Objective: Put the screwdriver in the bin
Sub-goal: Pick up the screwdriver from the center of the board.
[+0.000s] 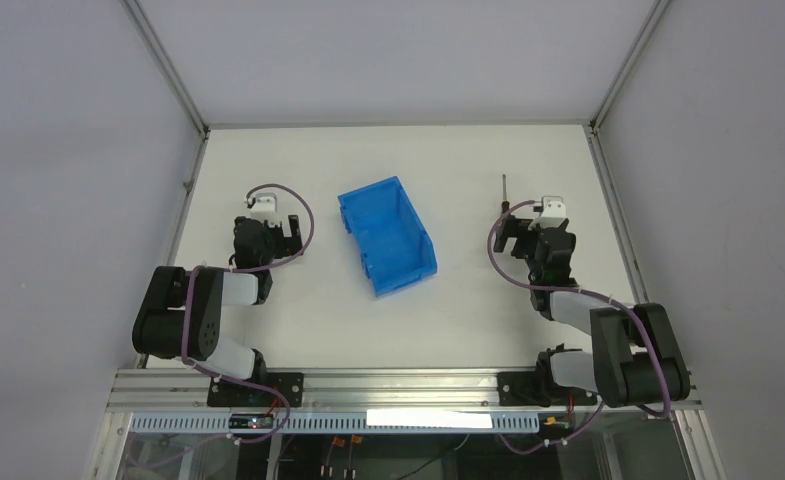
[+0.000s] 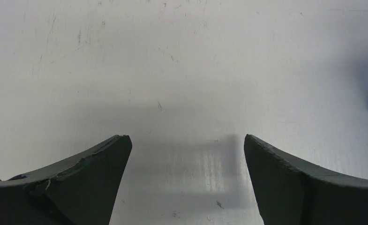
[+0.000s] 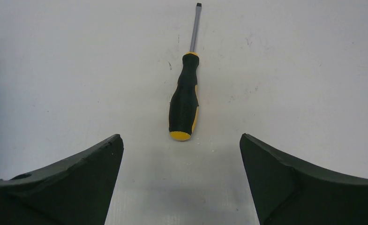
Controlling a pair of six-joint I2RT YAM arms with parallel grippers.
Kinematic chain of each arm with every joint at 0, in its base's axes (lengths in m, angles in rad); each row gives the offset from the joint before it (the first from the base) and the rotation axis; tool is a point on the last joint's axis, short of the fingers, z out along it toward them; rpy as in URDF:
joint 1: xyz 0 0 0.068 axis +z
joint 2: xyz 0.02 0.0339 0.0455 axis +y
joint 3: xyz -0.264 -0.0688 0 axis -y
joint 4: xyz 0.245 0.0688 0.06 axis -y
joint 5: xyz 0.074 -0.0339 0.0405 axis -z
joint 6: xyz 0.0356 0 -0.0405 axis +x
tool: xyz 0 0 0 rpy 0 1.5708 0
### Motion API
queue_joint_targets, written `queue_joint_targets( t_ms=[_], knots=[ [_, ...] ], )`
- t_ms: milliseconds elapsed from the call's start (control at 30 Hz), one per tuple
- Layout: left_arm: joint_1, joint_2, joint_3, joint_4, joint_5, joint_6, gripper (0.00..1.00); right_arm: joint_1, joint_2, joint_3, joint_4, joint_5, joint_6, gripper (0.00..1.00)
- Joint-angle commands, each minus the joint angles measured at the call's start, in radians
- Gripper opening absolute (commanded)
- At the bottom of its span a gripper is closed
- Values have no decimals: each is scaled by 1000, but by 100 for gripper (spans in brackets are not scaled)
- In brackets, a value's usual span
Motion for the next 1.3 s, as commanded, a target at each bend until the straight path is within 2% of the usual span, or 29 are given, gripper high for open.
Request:
queue_joint_targets(
  t_ms=[0,400,467,600,933,1267],
  knots=[
    [14,-7,19,27,13,-7,100,-6,-2,36,26,-5,-1,99],
    [13,-7,20,27,13,-7,100,-5,-31,24,21,74,34,99],
    [13,-7,20,26,13,-7,100,-4,-62,43,-26,74,29,99],
    [13,-7,20,26,13,-7,100,-4,-161,143,-238,67,24,99],
    [13,-7,19,26,14,-7,100,-5,-291,583,-888,83,44,99],
    [13,-8,19,28,13,-7,100,-4,-257,1055,-1269,73,-2,99]
  ],
)
